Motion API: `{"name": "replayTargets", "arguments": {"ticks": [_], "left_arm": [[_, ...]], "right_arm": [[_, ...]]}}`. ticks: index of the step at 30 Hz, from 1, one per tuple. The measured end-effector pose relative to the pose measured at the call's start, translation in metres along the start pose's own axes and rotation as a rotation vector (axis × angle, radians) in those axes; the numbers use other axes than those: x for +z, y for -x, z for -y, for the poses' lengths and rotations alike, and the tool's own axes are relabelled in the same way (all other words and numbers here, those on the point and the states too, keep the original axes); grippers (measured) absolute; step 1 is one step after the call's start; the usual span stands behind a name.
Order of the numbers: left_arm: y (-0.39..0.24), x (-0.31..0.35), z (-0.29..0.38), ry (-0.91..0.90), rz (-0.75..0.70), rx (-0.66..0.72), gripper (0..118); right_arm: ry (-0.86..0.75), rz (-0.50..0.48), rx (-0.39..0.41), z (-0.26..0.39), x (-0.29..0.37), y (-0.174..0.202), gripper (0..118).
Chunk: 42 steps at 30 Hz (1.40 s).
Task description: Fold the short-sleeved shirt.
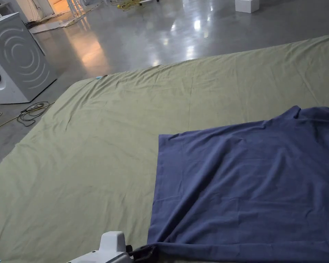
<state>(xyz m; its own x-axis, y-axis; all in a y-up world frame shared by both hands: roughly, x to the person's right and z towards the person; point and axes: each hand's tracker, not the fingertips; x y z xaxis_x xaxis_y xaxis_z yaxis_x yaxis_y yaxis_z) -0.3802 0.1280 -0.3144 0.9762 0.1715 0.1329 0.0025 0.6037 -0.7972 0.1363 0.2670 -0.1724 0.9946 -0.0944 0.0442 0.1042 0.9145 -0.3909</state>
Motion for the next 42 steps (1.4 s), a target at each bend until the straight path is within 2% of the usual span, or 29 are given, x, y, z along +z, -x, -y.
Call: {"name": "replayTargets", "arguments": {"ticks": [1, 3, 8, 10, 12, 15, 16, 17, 18, 19, 20, 21, 24, 29, 30, 31, 32, 33, 34, 37, 42], "left_arm": [[0.002, -0.003, -0.001, 0.012, 0.011, 0.008, 66], [0.0, -0.01, -0.003, 0.029, 0.005, -0.001, 42], [-0.013, -0.023, -0.007, 0.122, 0.012, -0.097, 13], [-0.018, -0.028, -0.011, 0.165, -0.011, -0.128, 13], [-0.02, -0.035, -0.013, 0.192, -0.013, -0.152, 13], [-0.026, -0.041, -0.013, 0.217, -0.029, -0.218, 13], [-0.028, -0.041, -0.014, 0.22, -0.034, -0.216, 13], [-0.028, -0.043, -0.014, 0.223, -0.04, -0.216, 13], [-0.029, -0.042, -0.013, 0.224, -0.049, -0.22, 13], [-0.03, -0.042, -0.012, 0.224, -0.053, -0.225, 13], [-0.03, -0.042, -0.012, 0.223, -0.054, -0.228, 13], [-0.035, -0.039, -0.012, 0.223, -0.055, -0.226, 13], [-0.036, -0.038, -0.011, 0.22, -0.055, -0.218, 13], [-0.04, -0.033, -0.011, 0.216, -0.055, -0.217, 13], [-0.042, -0.033, -0.011, 0.216, -0.056, -0.217, 13], [-0.043, -0.032, -0.011, 0.215, -0.058, -0.217, 13], [-0.044, -0.031, -0.01, 0.215, -0.06, -0.218, 13], [-0.041, -0.033, -0.011, 0.214, -0.061, -0.219, 13], [-0.042, -0.032, -0.011, 0.213, -0.062, -0.22, 13], [-0.041, -0.03, -0.011, 0.204, -0.064, -0.223, 13], [-0.047, 0.007, -0.001, 0.015, -0.077, -0.286, 10]], "right_arm": [[0.004, 0.001, -0.002, 0.001, 0.0, 0.0, 0], [0.013, 0.003, -0.009, 0.003, 0.0, -0.001, 0], [0.038, 0.026, -0.013, 0.009, 0.005, -0.008, 0], [0.052, 0.052, -0.008, 0.011, 0.007, -0.014, 0], [0.099, 0.129, -0.013, 0.014, 0.006, -0.025, 0], [0.175, 0.225, -0.063, 0.021, -0.003, -0.046, 2], [0.219, 0.22, -0.078, 0.036, -0.011, -0.067, 12], [0.258, 0.21, -0.085, 0.042, -0.017, -0.076, 48], [0.267, 0.208, -0.083, 0.05, -0.024, -0.082, 78], [0.304, 0.206, -0.091, 0.056, -0.03, -0.086, 94], [0.341, 0.206, -0.099, 0.064, -0.038, -0.093, 94], [0.372, 0.21, -0.109, 0.07, -0.045, -0.097, 91], [0.448, 0.196, -0.132, 0.088, -0.071, -0.106, 90], [0.543, 0.179, -0.113, 0.098, -0.112, -0.114, 80], [0.551, 0.172, -0.124, 0.099, -0.117, -0.116, 71], [0.554, 0.161, -0.135, 0.099, -0.118, -0.116, 56], [0.556, 0.145, -0.147, 0.098, -0.118, -0.115, 34], [0.549, 0.151, -0.149, 0.098, -0.116, -0.114, 23], [0.55, 0.151, -0.145, 0.098, -0.116, -0.114, 22], [0.52, 0.15, -0.145, 0.095, -0.109, -0.113, 10], [0.403, 0.125, -0.134, 0.086, -0.084, -0.108, 6]]}}
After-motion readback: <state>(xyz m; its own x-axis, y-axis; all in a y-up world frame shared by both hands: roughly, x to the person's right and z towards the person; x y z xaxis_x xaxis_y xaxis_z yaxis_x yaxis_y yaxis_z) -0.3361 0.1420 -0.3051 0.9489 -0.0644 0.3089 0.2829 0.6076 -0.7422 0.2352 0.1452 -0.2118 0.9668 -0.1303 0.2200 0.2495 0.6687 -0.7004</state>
